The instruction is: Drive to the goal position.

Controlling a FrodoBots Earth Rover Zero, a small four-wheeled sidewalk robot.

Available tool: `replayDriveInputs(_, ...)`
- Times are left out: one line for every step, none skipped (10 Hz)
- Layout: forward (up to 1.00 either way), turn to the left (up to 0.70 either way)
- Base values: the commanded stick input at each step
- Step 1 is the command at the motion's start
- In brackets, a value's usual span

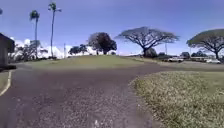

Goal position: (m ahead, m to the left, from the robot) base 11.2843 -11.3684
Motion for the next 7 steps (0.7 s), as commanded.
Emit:
replayDriveInputs(1.0, 0.0)
replayDriveInputs(1.0, 0.0)
replayDriveInputs(1.0, 0.0)
replayDriveInputs(1.0, 0.0)
replayDriveInputs(1.0, 0.0)
replayDriveInputs(1.0, 0.0)
replayDriveInputs(1.0, 0.0)
